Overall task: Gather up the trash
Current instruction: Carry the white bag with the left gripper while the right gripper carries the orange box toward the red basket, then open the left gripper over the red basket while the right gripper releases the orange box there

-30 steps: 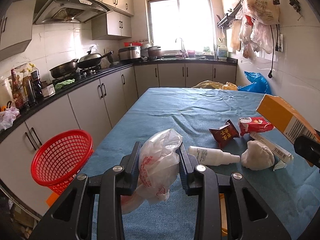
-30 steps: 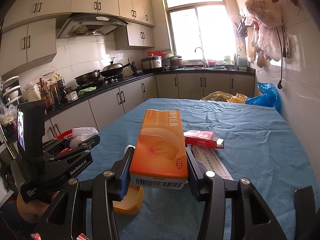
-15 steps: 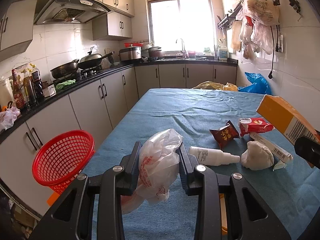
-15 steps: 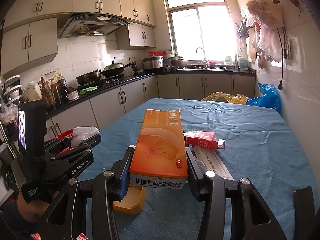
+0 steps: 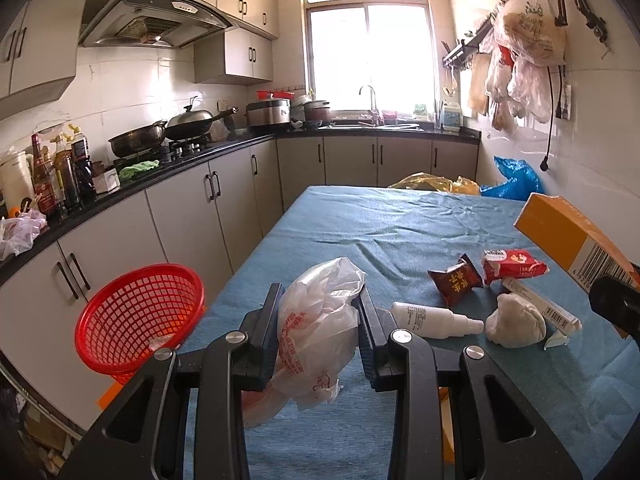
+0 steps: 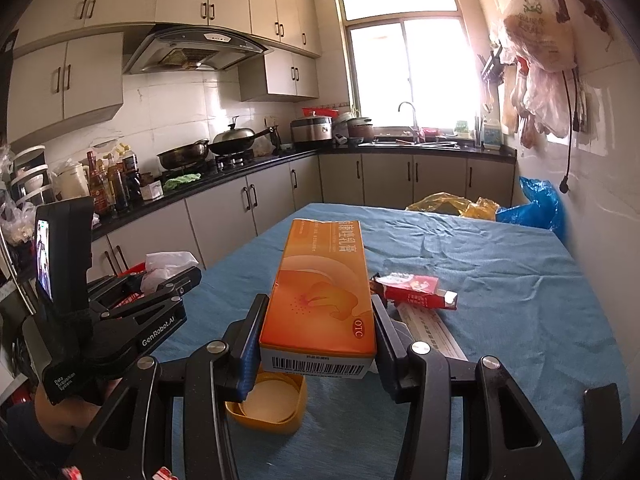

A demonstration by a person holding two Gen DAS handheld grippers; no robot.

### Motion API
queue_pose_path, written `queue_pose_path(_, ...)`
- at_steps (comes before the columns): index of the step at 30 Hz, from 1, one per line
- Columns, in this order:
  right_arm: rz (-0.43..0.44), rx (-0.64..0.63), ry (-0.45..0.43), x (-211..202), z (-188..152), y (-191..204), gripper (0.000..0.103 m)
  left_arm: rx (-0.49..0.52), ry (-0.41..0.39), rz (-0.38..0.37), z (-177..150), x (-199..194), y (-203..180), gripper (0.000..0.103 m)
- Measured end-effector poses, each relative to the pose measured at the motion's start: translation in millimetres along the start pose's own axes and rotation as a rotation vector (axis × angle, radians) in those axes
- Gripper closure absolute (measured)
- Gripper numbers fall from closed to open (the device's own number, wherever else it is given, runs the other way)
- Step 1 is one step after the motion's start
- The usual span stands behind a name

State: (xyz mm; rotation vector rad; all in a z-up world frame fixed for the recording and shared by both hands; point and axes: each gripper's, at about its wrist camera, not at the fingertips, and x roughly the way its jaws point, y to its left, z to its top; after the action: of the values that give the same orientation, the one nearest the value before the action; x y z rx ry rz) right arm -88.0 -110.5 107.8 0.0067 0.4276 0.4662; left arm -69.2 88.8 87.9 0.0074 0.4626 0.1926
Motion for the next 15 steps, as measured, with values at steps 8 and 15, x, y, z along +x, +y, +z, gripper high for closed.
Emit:
queue_pose_path(8,0.051,0.004,0.038,3.7,12.6,16.8,0.051,-0.066,0.010,-0.029,10.3,-9.0,32.1,0.070)
queue_pose_path(15,0.157,0.004,0.117,24.5,32.0,47.5,0.051,-0.167,0.073,-0.081,20.7,-8.2,95.8,0.070)
